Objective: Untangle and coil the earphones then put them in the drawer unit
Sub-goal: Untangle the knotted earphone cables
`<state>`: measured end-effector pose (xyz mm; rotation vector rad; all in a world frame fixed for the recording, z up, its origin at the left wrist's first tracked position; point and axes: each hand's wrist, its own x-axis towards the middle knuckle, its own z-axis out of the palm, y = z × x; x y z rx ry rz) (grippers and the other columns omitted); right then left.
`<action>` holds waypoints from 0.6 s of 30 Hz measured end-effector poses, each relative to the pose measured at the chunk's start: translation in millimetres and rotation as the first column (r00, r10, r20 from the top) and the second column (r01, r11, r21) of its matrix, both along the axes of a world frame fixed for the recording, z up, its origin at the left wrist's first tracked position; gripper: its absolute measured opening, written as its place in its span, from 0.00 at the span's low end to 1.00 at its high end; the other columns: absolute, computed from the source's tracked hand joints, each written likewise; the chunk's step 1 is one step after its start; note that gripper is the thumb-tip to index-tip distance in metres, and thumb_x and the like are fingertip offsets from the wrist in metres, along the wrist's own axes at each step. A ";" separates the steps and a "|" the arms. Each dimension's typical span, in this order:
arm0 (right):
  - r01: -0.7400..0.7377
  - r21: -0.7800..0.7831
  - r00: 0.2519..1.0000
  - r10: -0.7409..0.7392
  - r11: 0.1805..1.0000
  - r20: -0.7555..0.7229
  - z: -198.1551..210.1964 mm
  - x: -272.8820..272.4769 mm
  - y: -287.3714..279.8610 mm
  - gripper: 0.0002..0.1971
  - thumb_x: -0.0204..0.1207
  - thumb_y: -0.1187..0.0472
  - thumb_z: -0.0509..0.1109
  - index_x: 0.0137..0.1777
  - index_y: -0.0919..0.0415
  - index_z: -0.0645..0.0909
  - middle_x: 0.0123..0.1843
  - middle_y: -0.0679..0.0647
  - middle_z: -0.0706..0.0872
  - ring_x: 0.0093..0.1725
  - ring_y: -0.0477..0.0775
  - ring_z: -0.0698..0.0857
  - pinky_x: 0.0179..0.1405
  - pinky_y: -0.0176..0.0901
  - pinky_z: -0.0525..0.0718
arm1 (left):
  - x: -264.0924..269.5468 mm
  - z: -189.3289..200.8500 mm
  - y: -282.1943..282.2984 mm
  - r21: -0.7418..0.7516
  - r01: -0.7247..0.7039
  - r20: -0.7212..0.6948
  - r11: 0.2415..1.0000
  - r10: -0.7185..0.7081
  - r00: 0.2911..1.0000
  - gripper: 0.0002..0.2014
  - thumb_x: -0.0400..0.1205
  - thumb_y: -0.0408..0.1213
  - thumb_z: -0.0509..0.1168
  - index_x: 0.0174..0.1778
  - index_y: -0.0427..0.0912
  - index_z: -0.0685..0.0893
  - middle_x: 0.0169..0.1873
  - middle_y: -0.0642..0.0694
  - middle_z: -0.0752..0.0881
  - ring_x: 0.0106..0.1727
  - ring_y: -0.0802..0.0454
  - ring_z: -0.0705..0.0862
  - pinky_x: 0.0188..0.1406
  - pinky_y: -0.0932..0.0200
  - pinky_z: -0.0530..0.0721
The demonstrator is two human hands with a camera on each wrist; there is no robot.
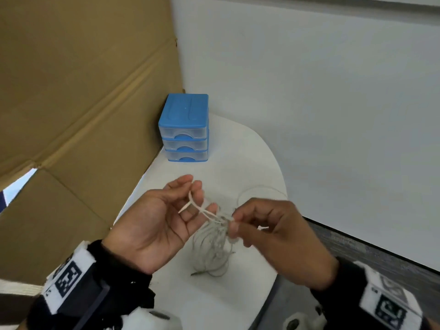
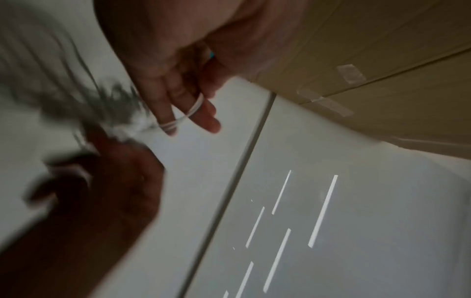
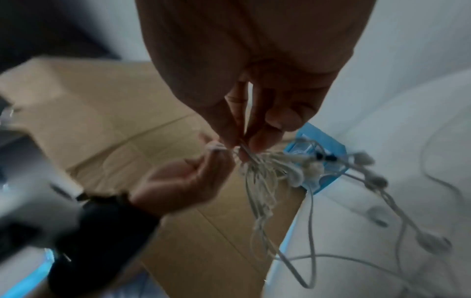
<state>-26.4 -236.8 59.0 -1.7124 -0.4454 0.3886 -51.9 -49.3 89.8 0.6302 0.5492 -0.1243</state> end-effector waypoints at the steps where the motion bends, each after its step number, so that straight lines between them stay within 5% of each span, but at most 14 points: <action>1: -0.015 -0.126 0.996 0.026 0.992 0.085 -5.8 -3.6 2.0 0.05 0.74 0.67 0.77 0.37 0.60 0.87 0.29 0.42 0.86 0.24 0.40 0.78 0.27 0.24 0.71 | -2.0 1.1 -3.6 -0.003 0.010 -0.013 1.000 -0.010 1.000 0.07 0.84 0.28 0.59 0.48 0.40 0.81 0.31 0.45 0.87 0.26 0.53 0.89 0.40 0.40 0.90; 4: 0.007 -0.331 0.979 0.061 0.944 0.194 -20.7 -6.1 2.4 0.05 0.75 0.61 0.76 0.38 0.54 0.87 0.32 0.33 0.85 0.29 0.40 0.82 0.28 0.24 0.73 | -7.8 9.4 -5.7 -0.013 0.019 -0.033 1.000 -0.020 0.999 0.06 0.84 0.26 0.59 0.47 0.37 0.80 0.30 0.42 0.88 0.29 0.52 0.91 0.33 0.44 0.91; 10: 0.121 -0.165 0.986 -0.099 0.979 0.131 -18.3 12.4 -6.7 0.08 0.77 0.69 0.72 0.37 0.58 0.82 0.34 0.50 0.91 0.33 0.65 0.83 0.31 0.49 0.80 | -5.7 17.4 22.2 -0.057 0.155 -0.027 0.986 -0.157 0.987 0.21 0.62 0.24 0.75 0.47 0.42 0.79 0.33 0.46 0.83 0.12 0.60 0.73 0.10 0.68 0.78; 12: 0.136 -0.150 0.979 -0.111 0.979 0.169 -14.1 14.3 -8.2 0.08 0.76 0.69 0.71 0.37 0.58 0.82 0.34 0.50 0.90 0.34 0.59 0.83 0.32 0.40 0.79 | -5.0 18.3 27.3 -0.089 0.236 -0.001 0.968 -0.237 0.972 0.26 0.55 0.20 0.81 0.44 0.42 0.80 0.33 0.46 0.83 0.10 0.59 0.68 0.05 0.69 0.69; 15: 0.160 -0.089 0.978 -0.146 0.983 0.148 -10.1 15.0 -8.6 0.08 0.76 0.71 0.71 0.37 0.61 0.82 0.34 0.53 0.90 0.30 0.51 0.82 0.28 0.32 0.77 | -2.5 17.1 27.0 0.086 0.243 -0.048 0.966 -0.240 0.970 0.10 0.71 0.27 0.69 0.43 0.44 0.78 0.30 0.48 0.81 0.09 0.61 0.63 0.06 0.74 0.60; 16: 0.163 -0.057 0.980 -0.155 0.985 0.124 -8.2 14.5 -8.0 0.07 0.76 0.71 0.71 0.37 0.62 0.83 0.35 0.54 0.90 0.26 0.48 0.80 0.24 0.31 0.75 | -0.9 17.5 24.8 0.130 0.229 -0.059 0.965 -0.223 0.973 0.07 0.74 0.28 0.64 0.43 0.45 0.78 0.30 0.48 0.81 0.10 0.60 0.64 0.08 0.75 0.62; 18: 0.142 -0.034 0.982 -0.136 0.989 0.130 -7.1 12.6 -6.7 0.07 0.76 0.69 0.74 0.37 0.60 0.85 0.36 0.54 0.90 0.21 0.51 0.77 0.20 0.38 0.72 | 0.2 13.7 18.9 0.165 0.187 -0.056 0.969 -0.180 0.982 0.07 0.75 0.29 0.63 0.46 0.45 0.80 0.29 0.48 0.83 0.16 0.57 0.77 0.20 0.65 0.84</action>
